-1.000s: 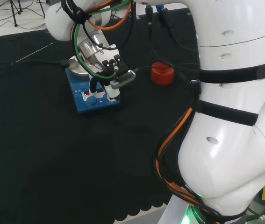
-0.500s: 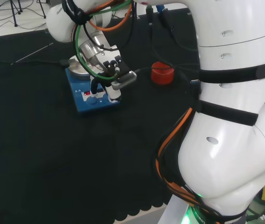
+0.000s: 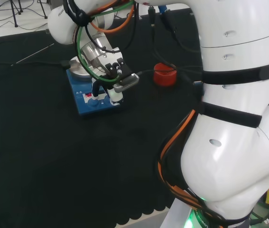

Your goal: Turn on the heater.

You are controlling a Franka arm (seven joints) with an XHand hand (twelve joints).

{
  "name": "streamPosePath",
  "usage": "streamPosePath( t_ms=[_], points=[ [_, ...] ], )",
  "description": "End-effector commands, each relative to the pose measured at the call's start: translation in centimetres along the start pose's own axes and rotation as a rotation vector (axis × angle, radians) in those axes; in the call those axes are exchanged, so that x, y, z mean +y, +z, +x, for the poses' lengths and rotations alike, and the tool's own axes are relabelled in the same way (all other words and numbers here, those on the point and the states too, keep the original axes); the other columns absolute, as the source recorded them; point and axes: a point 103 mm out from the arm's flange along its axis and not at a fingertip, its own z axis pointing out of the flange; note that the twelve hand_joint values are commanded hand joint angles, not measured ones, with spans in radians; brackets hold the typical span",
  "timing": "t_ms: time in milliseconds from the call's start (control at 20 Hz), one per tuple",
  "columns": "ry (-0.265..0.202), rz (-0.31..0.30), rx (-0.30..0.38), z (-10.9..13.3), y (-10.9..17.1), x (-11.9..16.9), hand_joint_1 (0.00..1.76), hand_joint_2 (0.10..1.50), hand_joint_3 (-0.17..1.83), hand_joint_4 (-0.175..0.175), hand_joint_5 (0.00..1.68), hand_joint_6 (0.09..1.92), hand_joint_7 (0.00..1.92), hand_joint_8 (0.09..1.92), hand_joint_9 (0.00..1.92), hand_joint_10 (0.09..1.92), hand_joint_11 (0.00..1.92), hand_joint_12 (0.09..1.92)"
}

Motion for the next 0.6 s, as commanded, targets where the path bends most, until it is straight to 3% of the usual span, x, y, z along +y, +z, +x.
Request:
streamPosePath(
  t_ms=[50,600],
  points=[
    [0.0,0.004,0.001,-0.03,0.02,0.13,1.55,0.45,1.45,0.004,0.37,0.09,1.7,1.92,1.82,1.84,1.78,1.9],
    [-0.005,0.007,0.0,0.15,-0.21,0.81,1.55,0.45,1.46,0.004,0.38,0.09,1.7,1.92,1.82,1.84,1.78,1.9]
  ],
)
